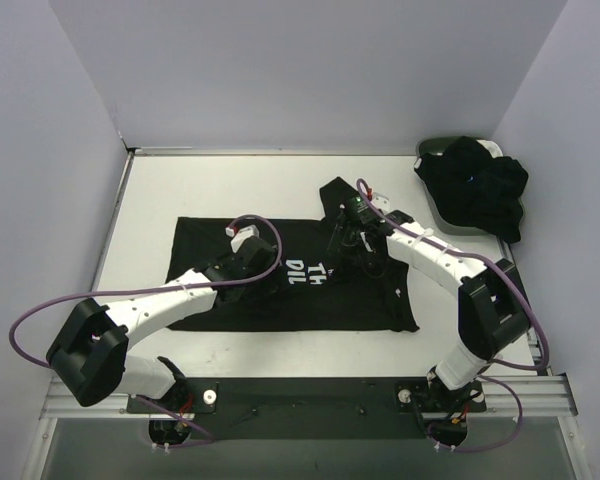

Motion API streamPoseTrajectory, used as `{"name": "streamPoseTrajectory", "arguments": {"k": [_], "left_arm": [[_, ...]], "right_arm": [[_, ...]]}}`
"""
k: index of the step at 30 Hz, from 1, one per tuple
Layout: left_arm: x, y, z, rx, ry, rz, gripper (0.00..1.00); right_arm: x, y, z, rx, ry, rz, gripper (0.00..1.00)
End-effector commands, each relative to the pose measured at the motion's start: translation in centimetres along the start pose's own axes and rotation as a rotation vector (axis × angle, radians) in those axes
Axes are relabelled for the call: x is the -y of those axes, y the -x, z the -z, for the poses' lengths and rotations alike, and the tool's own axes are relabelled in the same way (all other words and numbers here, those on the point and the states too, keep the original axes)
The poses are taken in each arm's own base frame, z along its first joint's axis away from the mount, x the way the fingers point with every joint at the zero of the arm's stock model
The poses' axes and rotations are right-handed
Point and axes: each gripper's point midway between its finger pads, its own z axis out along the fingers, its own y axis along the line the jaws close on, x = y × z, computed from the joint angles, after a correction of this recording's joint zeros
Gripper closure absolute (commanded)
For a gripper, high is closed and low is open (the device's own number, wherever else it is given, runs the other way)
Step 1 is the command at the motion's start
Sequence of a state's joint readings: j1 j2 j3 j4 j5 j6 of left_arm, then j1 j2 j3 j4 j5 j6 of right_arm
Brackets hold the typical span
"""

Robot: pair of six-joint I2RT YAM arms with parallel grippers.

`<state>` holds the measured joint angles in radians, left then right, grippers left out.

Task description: Fold and stack the t-shirts

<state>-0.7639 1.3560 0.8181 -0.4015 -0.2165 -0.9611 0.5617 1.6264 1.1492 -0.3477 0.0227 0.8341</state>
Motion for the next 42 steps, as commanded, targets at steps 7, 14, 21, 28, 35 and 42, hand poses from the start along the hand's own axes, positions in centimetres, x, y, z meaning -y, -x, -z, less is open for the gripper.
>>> {"name": "streamPoseTrajectory", "arguments": {"k": [7, 14, 21, 28, 35, 42], "left_arm": [[0.6, 1.2, 0.5, 0.033, -0.033, 0.015, 0.04], [0.6, 0.9, 0.2, 0.024, -0.035, 0.017, 0.04], [0.3, 0.7, 0.0, 0.019, -0.027, 0.012, 0.04], [0.0, 0.8, 0.0, 0.018, -0.017, 0.01, 0.04], [-0.2, 1.0, 0.0, 0.02, -0.012, 0.009, 0.04], [-0.3, 1.2, -0.1, 0.02, -0.008, 0.009, 0.04]], "right_arm": [[2.0, -1.6, 1.2, 0.0, -0.045, -0.005, 0.46], [2.9, -1.5, 0.7, 0.011, -0.081, 0.001, 0.51], [3.5, -1.2, -0.3, 0.003, -0.111, -0.003, 0.57], [4.2, -1.3, -1.5, -0.013, -0.132, -0.015, 0.6], [5.1, -0.8, -2.4, -0.019, -0.15, -0.037, 0.61], [5.2, -1.1, -3.2, -0.043, -0.15, -0.044, 0.7]]}}
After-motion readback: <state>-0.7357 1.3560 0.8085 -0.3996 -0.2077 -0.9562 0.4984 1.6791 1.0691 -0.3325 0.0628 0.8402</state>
